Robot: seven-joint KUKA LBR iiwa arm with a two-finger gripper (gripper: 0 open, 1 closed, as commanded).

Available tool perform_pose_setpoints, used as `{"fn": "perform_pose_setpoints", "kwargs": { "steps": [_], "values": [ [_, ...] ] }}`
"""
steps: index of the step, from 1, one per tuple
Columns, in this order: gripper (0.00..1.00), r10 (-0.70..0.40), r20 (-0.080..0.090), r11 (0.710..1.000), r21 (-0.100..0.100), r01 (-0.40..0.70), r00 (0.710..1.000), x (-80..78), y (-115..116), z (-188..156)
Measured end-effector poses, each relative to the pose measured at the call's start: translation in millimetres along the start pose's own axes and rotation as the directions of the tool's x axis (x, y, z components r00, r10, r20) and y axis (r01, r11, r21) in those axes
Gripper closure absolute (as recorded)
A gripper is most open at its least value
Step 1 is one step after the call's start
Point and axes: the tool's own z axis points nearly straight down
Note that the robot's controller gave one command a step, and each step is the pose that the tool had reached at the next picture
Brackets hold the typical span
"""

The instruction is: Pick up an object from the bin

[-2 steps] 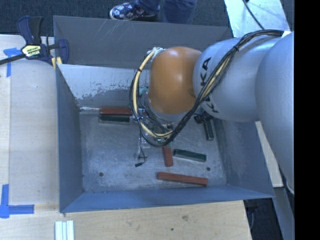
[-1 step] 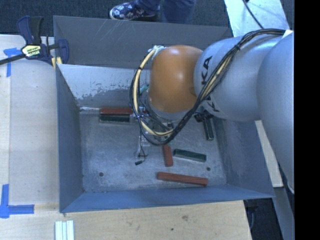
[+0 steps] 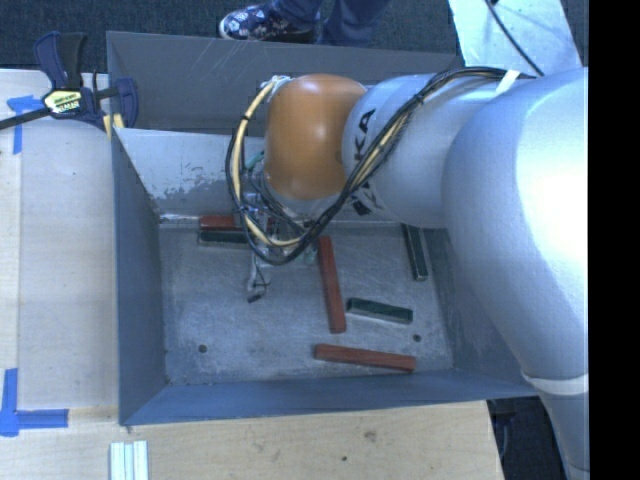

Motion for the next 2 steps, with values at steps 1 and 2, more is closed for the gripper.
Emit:
{"fn": "perform_pose_setpoints", "kwargs": {
  "steps": [1, 2],
  "values": [
    [0.00, 0.020, -0.011, 1.000, 0.001, -0.020, 1.000, 1.0, -69.8, -13.9],
    [0.00, 0.178, -0.006, 0.984, 0.006, -0.178, 0.984, -6.2, -60.8, -15.9]
  ]
}}
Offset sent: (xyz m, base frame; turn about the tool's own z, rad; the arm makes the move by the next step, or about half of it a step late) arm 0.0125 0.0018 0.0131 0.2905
